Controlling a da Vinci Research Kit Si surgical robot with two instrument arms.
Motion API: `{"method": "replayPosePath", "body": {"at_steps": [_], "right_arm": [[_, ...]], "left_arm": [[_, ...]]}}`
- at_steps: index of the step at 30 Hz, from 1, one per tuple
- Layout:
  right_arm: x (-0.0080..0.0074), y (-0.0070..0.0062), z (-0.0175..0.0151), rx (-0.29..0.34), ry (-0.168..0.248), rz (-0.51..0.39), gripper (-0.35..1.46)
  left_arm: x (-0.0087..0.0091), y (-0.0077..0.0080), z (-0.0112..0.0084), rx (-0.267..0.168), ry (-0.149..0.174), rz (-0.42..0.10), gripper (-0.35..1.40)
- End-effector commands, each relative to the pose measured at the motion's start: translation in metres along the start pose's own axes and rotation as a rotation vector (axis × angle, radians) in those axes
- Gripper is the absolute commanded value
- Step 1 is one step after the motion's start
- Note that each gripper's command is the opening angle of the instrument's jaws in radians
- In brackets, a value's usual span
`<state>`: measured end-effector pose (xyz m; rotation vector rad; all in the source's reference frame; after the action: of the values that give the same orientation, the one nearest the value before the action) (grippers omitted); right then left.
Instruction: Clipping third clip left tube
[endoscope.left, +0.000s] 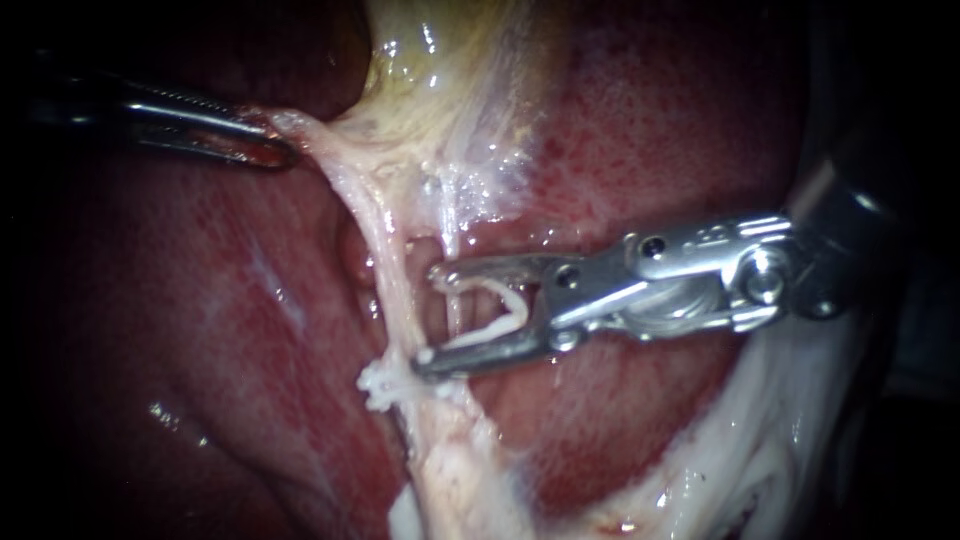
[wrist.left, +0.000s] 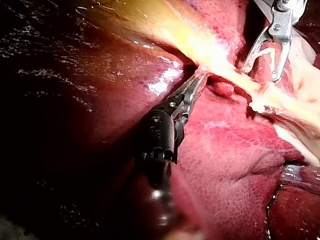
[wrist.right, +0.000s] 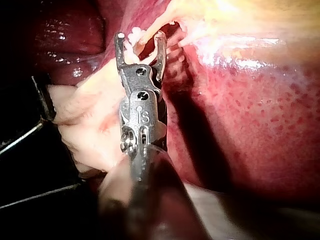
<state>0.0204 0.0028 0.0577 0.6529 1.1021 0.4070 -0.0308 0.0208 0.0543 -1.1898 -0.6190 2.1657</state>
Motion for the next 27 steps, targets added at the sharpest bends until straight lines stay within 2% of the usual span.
{"method": "replayPosePath", "body": {"at_steps": [1, 7, 13, 21, 27], "right_arm": [[-0.0003, 0.0003, 0.0003, 0.002, -0.003, 0.012, 0.5], [-0.0022, 0.0018, 0.0007, 0.003, -0.005, 0.067, 0.5], [-0.0031, 0.0025, 0.001, 0.027, -0.004, 0.096, 0.5], [-0.0031, 0.0026, 0.0019, 0.072, 0.008, 0.121, 0.5], [-0.0025, 0.0027, 0.0032, 0.092, 0.033, 0.142, 0.5]], "left_arm": [[0.0, 0.0, 0.0, -0.002, 0.0, 0.0, -0.35], [0.0, 0.0, -0.0001, 0.001, 0.0, 0.0, -0.35], [-0.0001, 0.0, -0.0001, 0.001, 0.0, 0.0, -0.35], [-0.0001, -0.0001, -0.0001, 0.001, 0.0, 0.0, -0.35], [-0.0001, -0.0001, -0.0001, 0.001, 0.0, 0.0, -0.35]]}}
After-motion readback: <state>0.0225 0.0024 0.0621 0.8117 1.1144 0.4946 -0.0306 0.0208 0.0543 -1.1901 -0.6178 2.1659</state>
